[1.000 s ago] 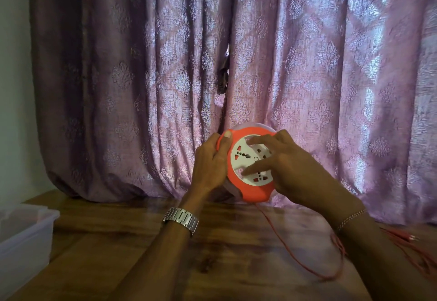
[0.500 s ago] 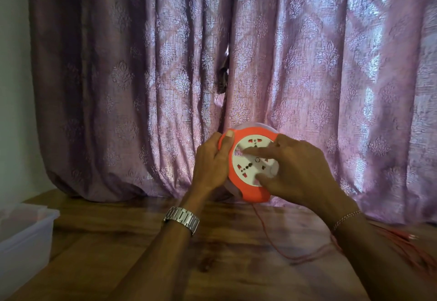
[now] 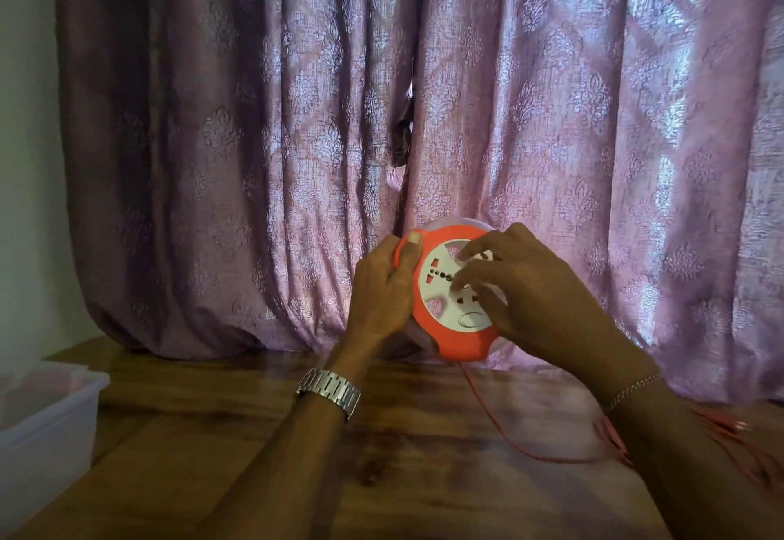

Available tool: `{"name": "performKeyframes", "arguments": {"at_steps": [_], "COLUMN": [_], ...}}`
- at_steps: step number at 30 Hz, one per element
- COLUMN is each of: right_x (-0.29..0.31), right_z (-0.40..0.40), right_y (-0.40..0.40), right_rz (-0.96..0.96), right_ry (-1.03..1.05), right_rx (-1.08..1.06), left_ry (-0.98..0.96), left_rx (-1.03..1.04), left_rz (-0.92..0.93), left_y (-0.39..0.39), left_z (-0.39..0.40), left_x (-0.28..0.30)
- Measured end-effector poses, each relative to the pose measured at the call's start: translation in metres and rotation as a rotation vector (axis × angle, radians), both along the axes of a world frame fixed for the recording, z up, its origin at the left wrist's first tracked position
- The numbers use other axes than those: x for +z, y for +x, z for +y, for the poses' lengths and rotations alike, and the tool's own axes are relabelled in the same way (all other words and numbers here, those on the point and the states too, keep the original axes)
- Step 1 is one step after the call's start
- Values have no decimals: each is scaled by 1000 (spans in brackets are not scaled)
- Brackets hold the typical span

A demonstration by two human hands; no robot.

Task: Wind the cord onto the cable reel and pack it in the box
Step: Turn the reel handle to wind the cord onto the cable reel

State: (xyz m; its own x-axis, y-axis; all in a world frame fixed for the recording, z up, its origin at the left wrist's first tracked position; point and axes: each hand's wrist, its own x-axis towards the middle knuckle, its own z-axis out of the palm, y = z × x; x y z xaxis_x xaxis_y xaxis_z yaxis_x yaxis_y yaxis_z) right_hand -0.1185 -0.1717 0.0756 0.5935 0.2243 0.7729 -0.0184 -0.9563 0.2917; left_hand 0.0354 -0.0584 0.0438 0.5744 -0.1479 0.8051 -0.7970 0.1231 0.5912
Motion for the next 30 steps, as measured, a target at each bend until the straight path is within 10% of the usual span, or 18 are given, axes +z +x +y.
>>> {"name": "performKeyframes", "arguments": {"at_steps": [6,30], "right_x": [-1,-6], "right_z": [8,2], "right_y": [-1,7], "right_rz": [211,-133], "right_ry": [-11,58], "right_rx": [-27,-102], "left_ry": [4,-22], "left_rx": [2,-11], "left_rz": [-3,10], "left_y": [3,4], "left_z": [-2,-3], "left_x": [-1,-2]}}
